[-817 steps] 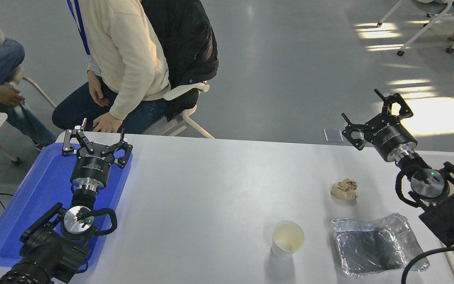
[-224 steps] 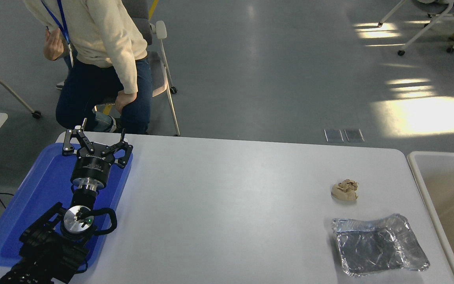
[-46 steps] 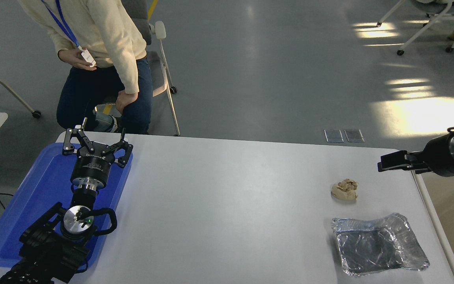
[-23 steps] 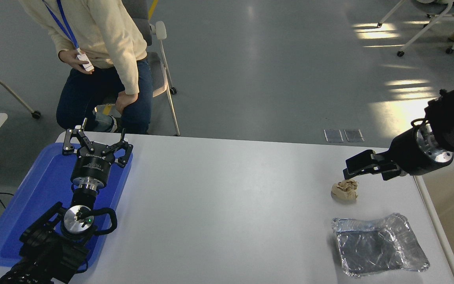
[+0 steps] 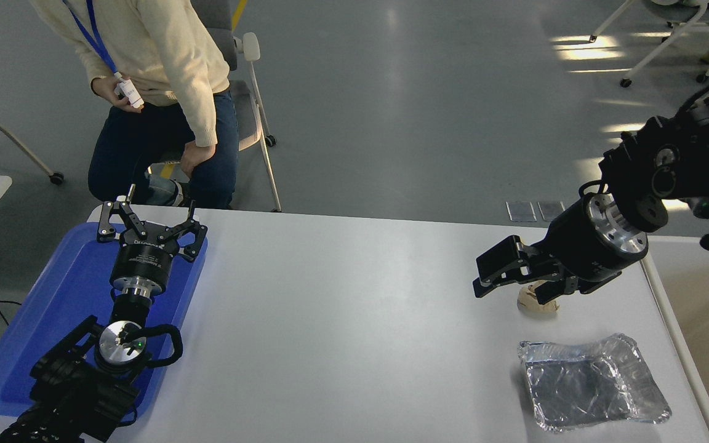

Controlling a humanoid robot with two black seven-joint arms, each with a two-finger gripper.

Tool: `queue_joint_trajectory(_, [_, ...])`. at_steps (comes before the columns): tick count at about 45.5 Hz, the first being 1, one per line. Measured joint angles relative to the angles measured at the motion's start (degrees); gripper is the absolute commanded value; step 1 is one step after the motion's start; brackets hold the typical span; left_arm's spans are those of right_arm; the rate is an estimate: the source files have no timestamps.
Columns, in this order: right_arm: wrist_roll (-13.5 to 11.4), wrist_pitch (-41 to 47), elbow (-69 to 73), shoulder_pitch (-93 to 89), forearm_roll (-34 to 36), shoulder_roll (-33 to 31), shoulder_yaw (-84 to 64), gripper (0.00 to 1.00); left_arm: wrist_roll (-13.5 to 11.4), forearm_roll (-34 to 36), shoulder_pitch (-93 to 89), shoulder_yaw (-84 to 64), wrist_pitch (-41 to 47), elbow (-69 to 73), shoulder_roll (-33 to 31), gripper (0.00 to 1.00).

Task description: Pick up paper cup place in dustbin

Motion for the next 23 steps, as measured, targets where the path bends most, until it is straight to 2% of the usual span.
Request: queue_joint_trajectory(23, [0.01, 0.56, -2.03, -0.01, 1.41, 5.64, -4.23, 1.00, -0.01, 0.02, 0.01, -0.01, 0.00, -0.04, 0.00, 1.00])
